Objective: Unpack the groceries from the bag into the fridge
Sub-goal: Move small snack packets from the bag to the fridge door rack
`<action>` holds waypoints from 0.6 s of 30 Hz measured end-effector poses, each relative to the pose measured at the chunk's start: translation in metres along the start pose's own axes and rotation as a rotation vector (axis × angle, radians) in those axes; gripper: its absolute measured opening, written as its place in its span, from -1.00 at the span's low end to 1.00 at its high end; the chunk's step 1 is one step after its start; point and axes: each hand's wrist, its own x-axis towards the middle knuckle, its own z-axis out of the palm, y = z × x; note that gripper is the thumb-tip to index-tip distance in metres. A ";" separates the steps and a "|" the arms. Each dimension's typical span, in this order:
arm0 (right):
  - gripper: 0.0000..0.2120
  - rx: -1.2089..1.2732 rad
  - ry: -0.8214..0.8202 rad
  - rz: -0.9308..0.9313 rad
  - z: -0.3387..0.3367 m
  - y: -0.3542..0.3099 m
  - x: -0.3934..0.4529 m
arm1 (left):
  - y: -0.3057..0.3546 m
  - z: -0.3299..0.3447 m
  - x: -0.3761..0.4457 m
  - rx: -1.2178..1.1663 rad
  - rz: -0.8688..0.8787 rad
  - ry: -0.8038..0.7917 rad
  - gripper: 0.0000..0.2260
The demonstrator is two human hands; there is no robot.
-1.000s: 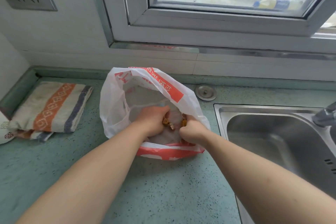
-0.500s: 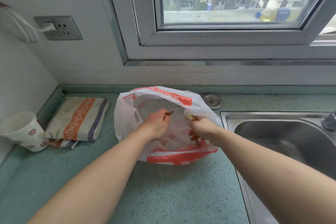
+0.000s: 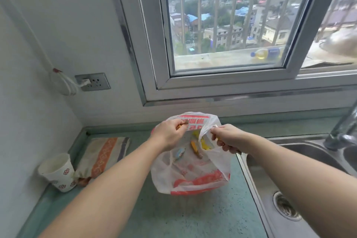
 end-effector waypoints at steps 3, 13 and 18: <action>-0.66 0.034 0.115 -0.004 -0.009 -0.011 -0.024 | 0.010 -0.008 -0.004 -0.022 0.083 -0.033 -0.67; -0.64 0.202 0.443 0.058 -0.017 -0.023 -0.117 | 0.052 -0.027 -0.027 -0.059 0.300 -0.102 -0.78; -0.67 0.209 0.615 -0.008 -0.045 0.000 -0.182 | 0.120 -0.022 -0.042 -0.070 0.459 -0.146 -0.78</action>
